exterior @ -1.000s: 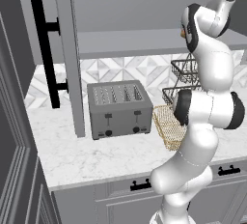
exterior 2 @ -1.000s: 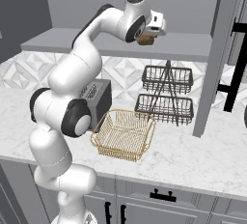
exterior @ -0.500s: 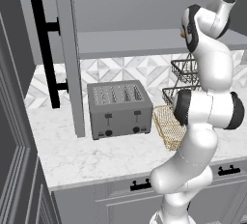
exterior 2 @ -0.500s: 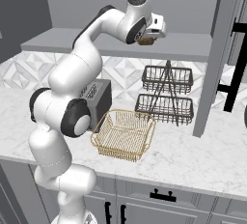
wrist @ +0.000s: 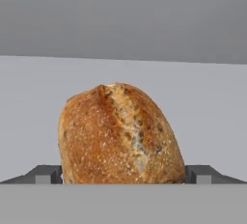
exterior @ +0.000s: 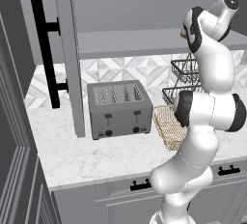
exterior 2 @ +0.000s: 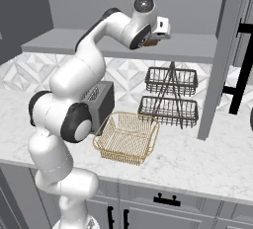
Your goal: Open the cabinet, pick up the bread from the cabinet and place it in the basket. Then move the basket to the dining counter.
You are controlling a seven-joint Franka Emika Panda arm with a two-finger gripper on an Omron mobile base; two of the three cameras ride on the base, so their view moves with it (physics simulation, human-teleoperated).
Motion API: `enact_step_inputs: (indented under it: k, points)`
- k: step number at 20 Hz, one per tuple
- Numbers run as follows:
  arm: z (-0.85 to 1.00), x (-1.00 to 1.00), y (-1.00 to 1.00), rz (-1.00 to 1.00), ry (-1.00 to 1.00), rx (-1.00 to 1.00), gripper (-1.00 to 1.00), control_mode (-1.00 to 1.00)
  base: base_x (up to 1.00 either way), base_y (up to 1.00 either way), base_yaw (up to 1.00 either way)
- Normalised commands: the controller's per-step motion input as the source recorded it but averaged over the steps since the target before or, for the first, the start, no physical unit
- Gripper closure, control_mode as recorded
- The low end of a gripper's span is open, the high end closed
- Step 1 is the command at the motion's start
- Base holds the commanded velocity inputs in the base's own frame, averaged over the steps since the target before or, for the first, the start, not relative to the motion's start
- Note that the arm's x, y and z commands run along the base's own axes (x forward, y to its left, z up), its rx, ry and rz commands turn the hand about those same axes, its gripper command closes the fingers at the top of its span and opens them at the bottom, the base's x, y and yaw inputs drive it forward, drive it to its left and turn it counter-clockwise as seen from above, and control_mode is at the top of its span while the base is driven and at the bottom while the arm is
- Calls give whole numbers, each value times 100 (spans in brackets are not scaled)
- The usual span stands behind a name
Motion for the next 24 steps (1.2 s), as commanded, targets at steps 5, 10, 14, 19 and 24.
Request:
enact_step_inputs:
  k: [5,10,14,19,24]
  points:
    - [0,1,3,2,-7,0,100,-100,0,0,0]
    - [-10,-28,6,0,-26,0,100,-100,0,0,0]
    - [-6,-33,13,0,-16,0,100,-100,0,0,0]
    - [22,-91,24,-10,0,0,100,-100,0,0,0]
    - [32,-100,53,-20,0,0,100,-100,0,0,0]
